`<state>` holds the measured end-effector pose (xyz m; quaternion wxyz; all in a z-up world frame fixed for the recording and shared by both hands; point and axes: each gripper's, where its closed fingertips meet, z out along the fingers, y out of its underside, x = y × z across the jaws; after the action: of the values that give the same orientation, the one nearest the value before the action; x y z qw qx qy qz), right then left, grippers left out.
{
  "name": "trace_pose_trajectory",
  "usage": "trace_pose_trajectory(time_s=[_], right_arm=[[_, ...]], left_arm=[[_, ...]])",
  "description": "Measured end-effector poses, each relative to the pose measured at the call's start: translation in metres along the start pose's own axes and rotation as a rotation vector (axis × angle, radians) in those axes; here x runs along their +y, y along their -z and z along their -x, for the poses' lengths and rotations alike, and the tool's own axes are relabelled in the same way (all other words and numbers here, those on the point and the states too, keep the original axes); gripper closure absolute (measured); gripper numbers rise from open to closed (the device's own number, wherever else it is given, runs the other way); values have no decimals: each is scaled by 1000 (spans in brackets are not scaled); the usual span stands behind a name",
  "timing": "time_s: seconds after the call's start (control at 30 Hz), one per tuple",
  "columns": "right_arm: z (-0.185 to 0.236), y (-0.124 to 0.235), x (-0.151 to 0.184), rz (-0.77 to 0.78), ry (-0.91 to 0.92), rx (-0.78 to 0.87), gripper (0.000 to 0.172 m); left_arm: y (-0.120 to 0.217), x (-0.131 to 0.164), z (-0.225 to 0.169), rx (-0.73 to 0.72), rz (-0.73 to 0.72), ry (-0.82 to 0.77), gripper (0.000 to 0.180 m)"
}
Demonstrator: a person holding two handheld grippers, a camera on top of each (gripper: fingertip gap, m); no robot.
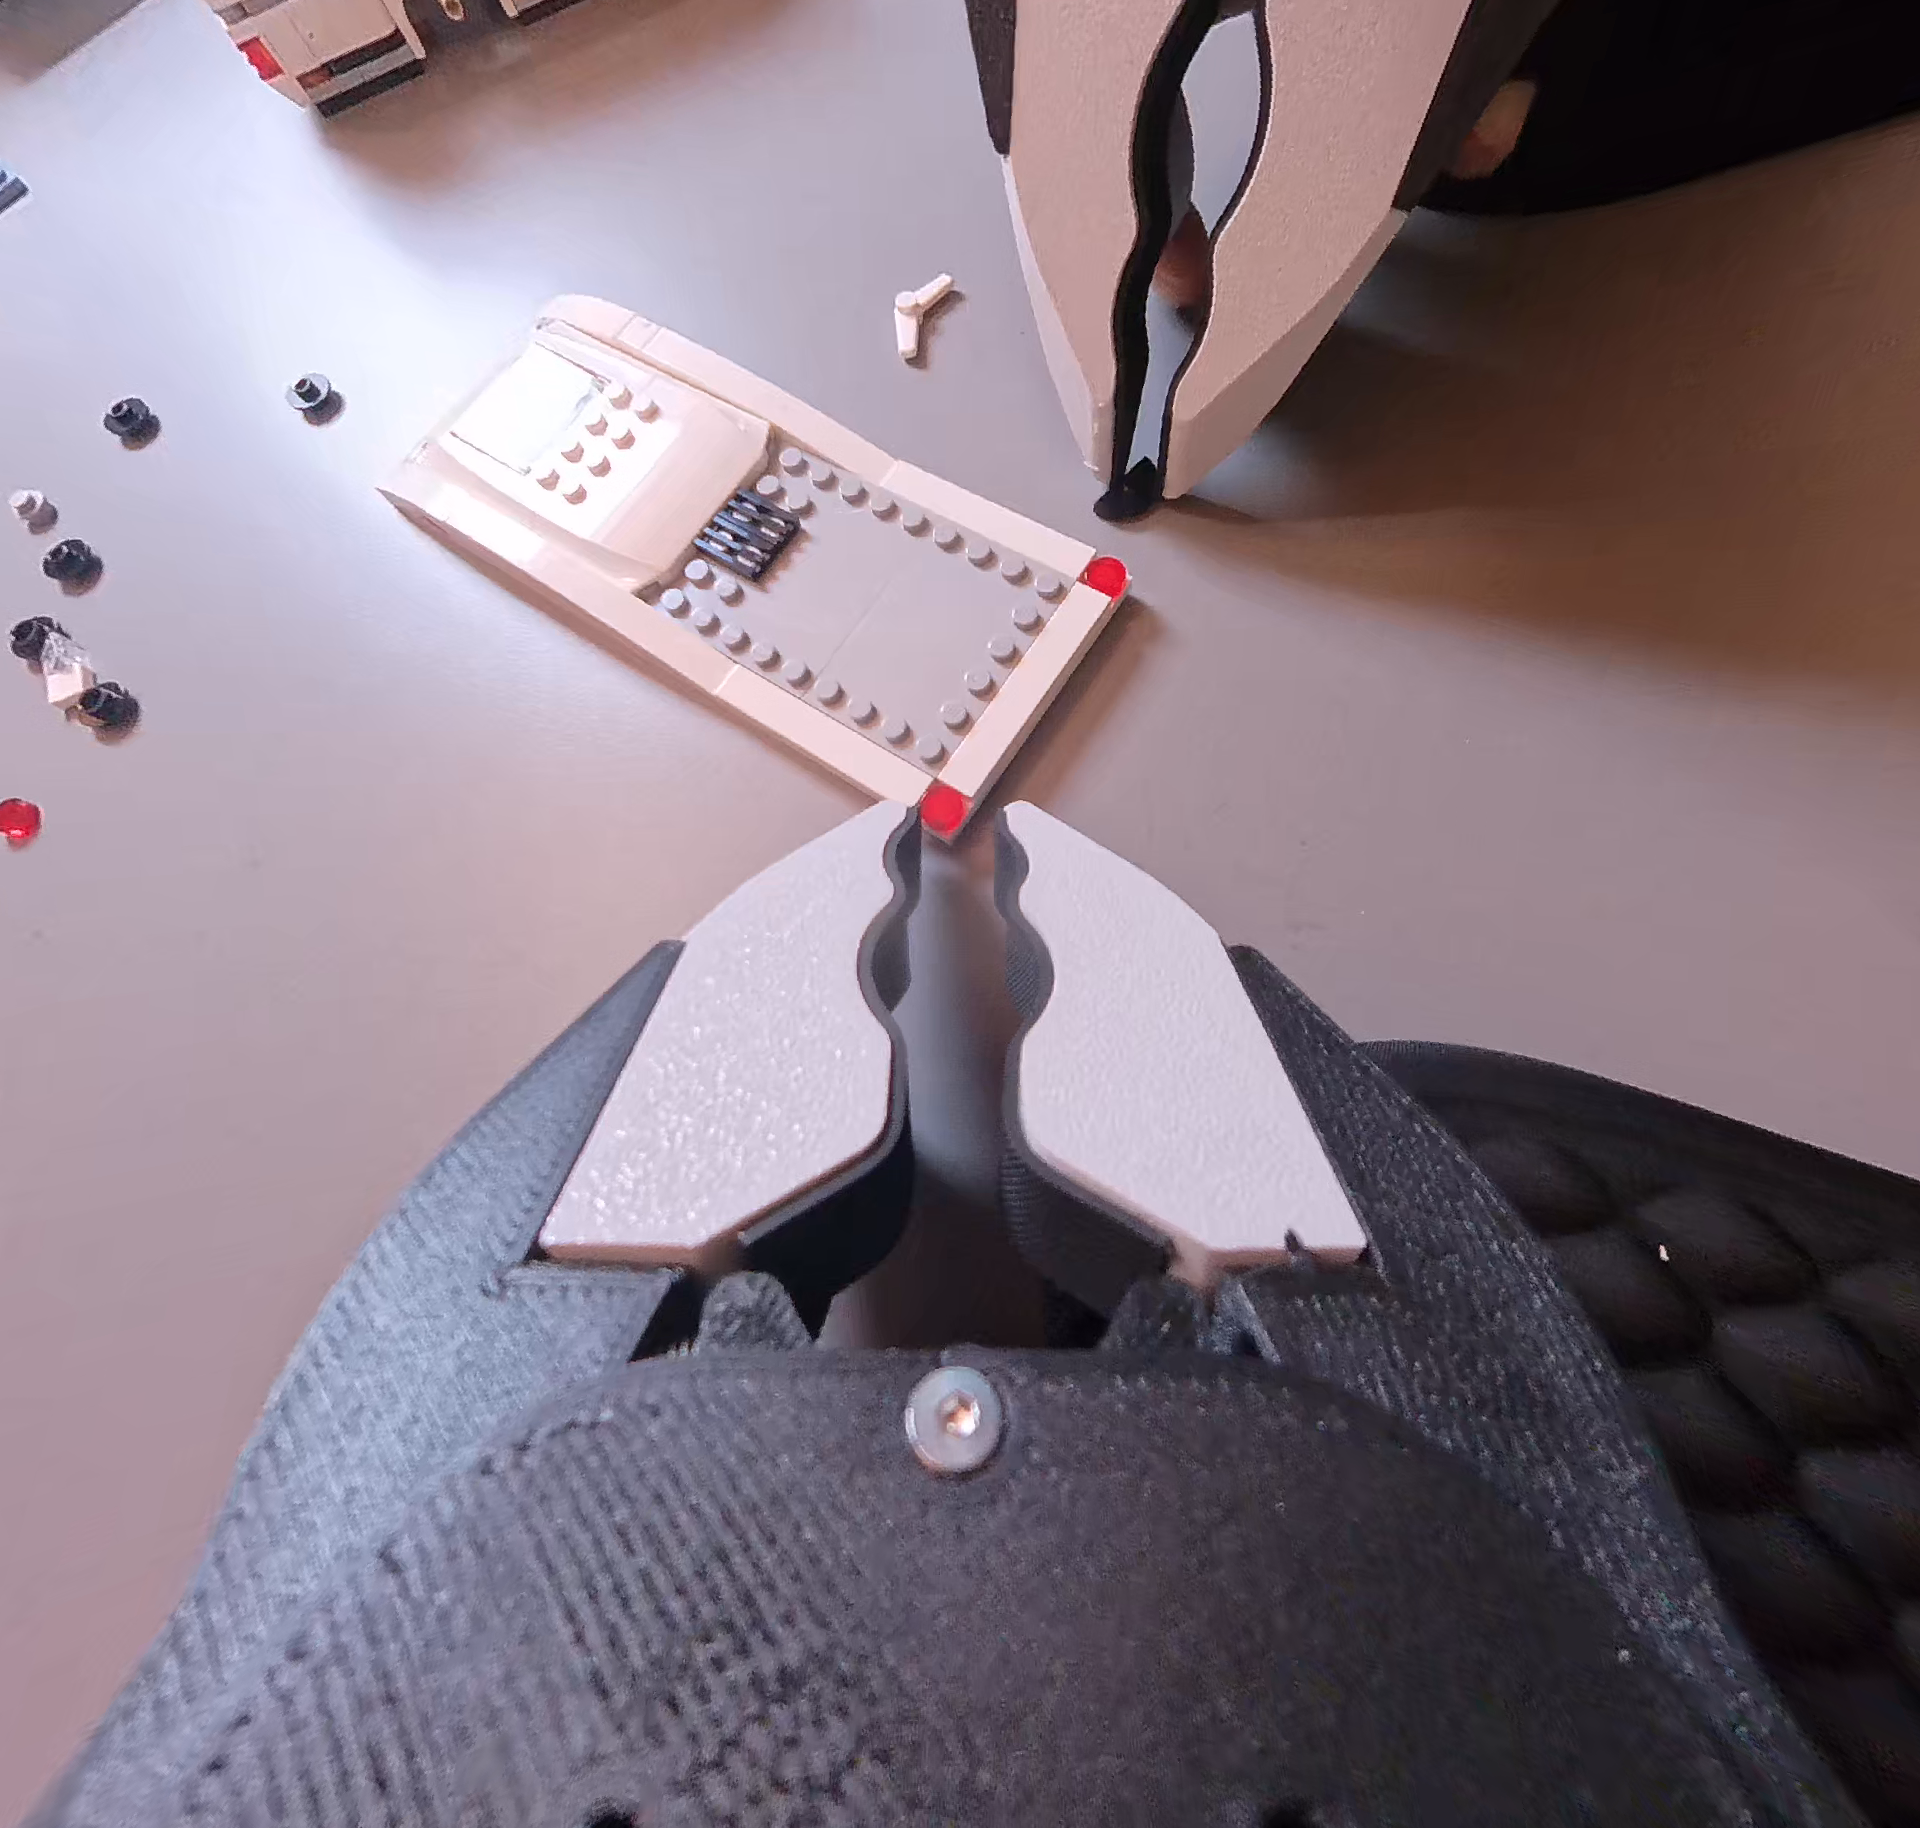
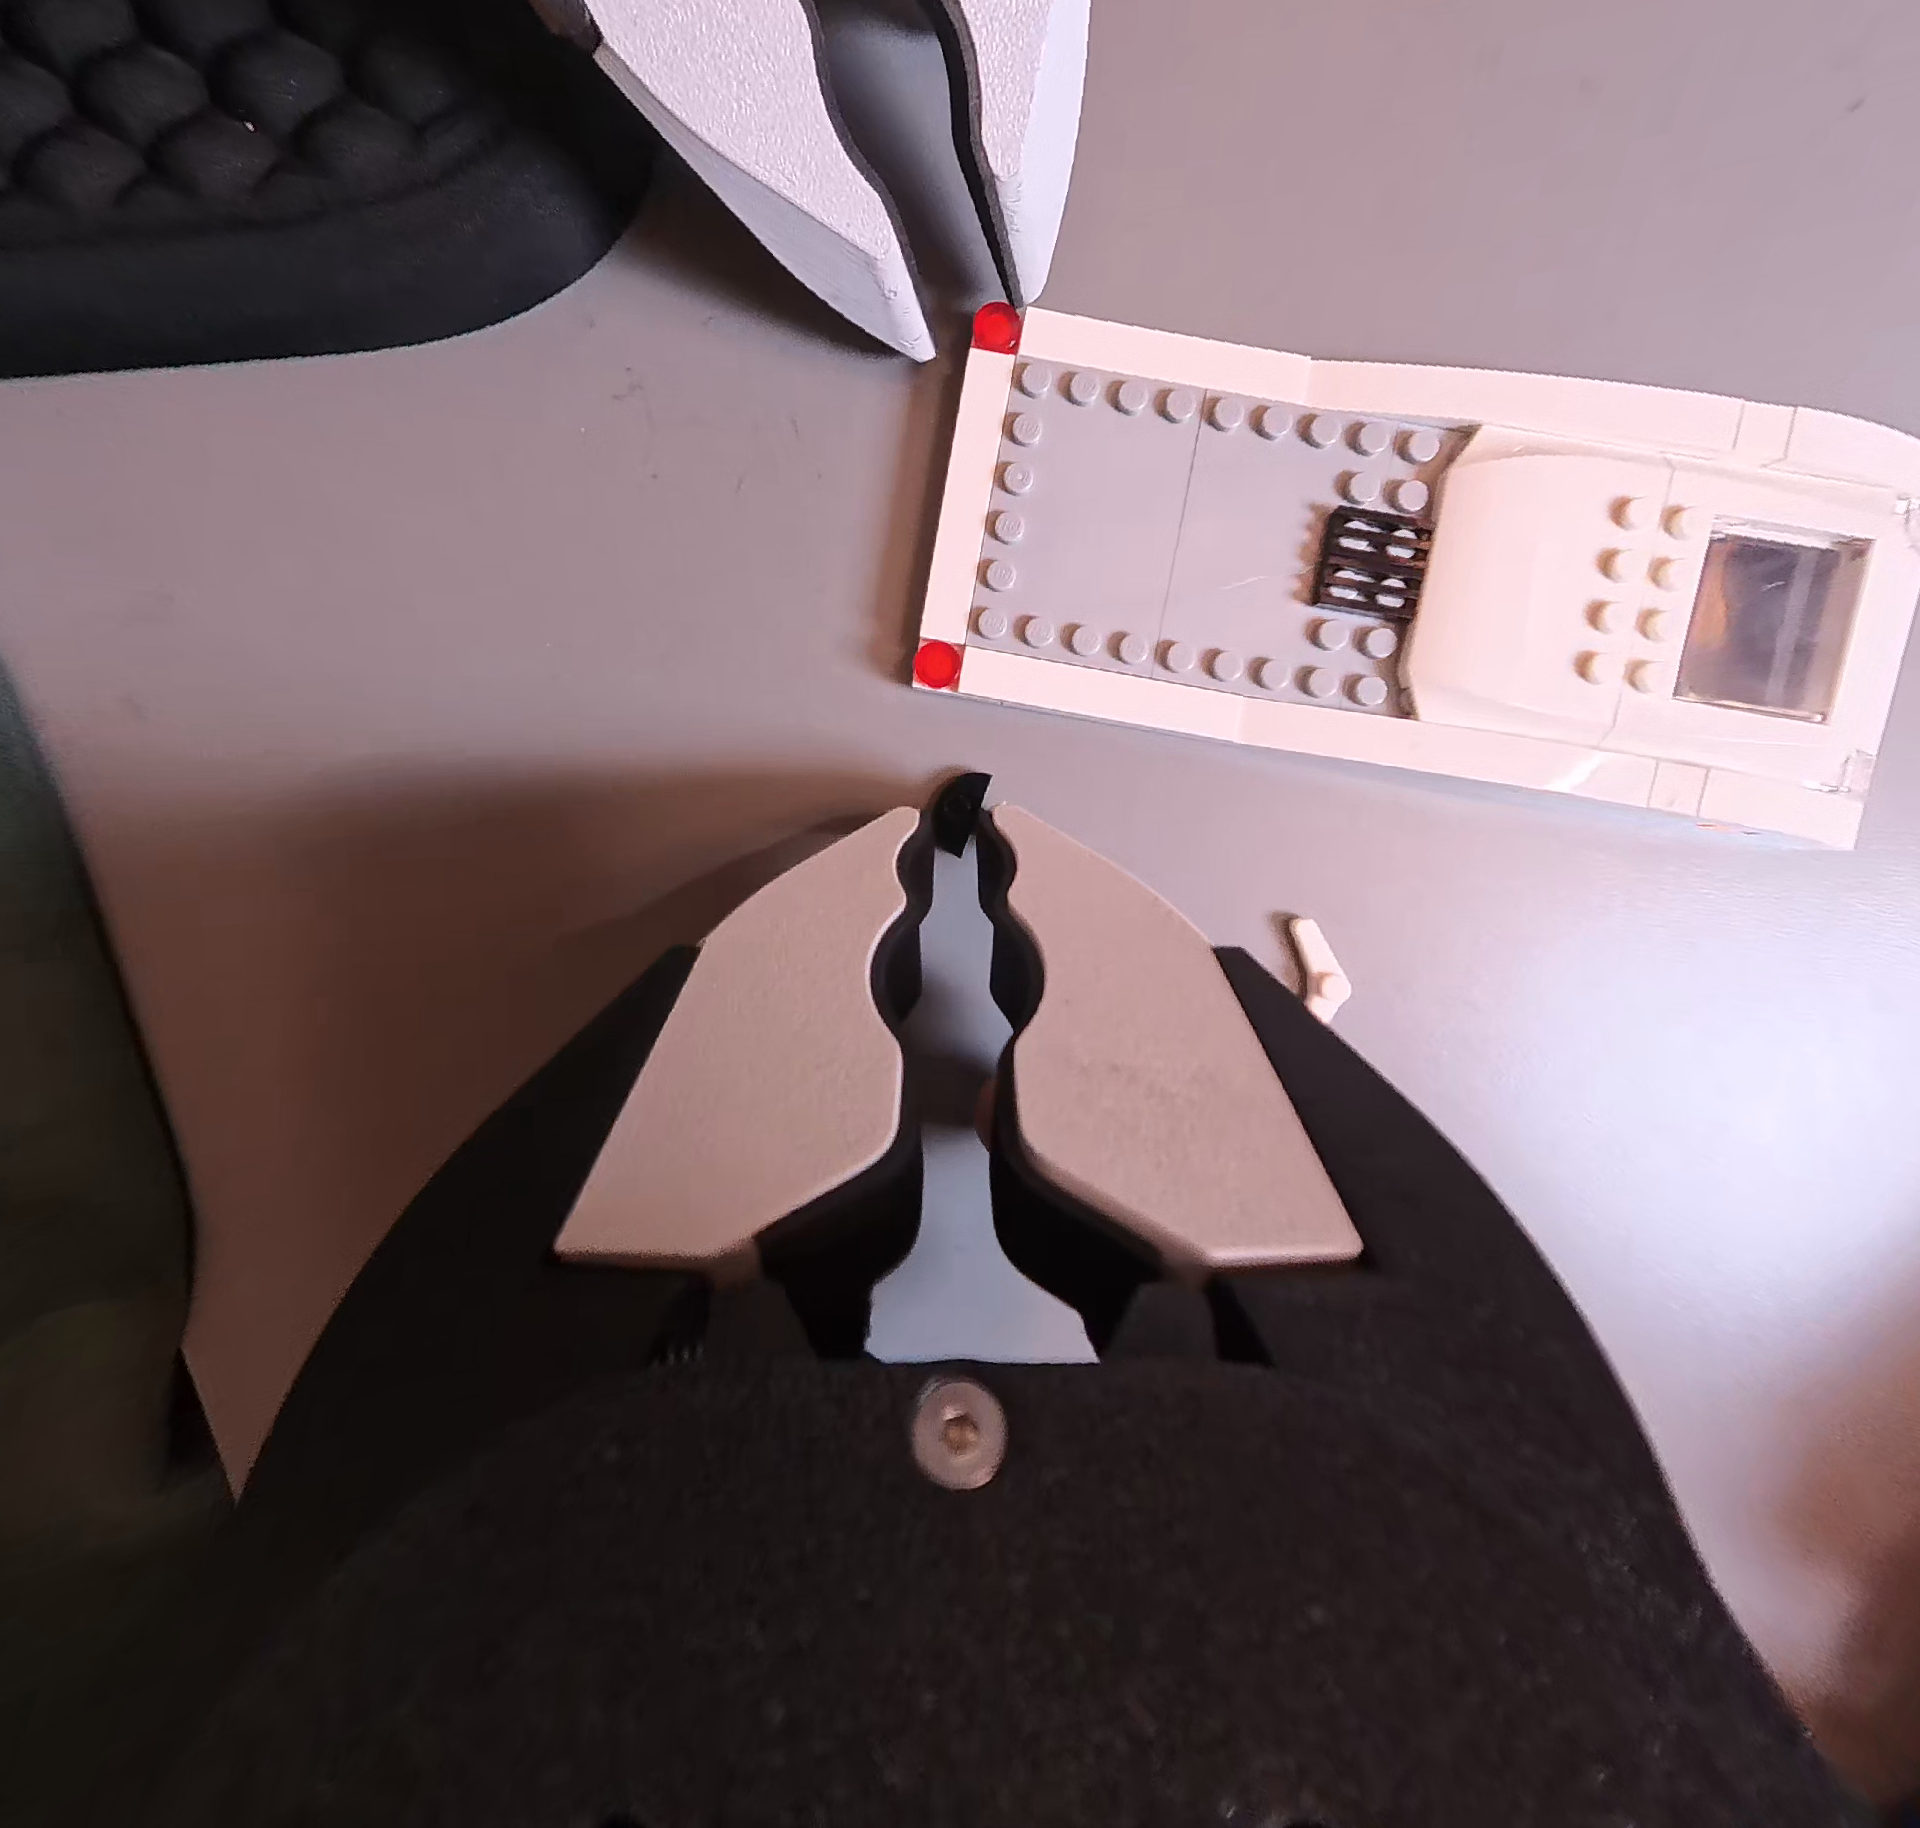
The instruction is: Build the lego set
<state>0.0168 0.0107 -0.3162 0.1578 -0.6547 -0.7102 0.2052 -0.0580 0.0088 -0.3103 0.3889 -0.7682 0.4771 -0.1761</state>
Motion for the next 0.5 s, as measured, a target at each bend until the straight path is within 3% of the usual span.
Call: trace_pose_trajectory(time_s=[0.03, 0.33, 0.5], right_arm=[[-1, 0, 1, 2, 5, 1, 165], [-8, 19, -11, -64, 25, -13, 165], [-5, 12, -24, -55, 67, -44, 165]], left_arm=[[0, 0, 0, -2, 1, -5, 168], [-4, -5, -3, 0, -13, -54, 169], [-7, -8, -6, 14, -19, -68, 169]])
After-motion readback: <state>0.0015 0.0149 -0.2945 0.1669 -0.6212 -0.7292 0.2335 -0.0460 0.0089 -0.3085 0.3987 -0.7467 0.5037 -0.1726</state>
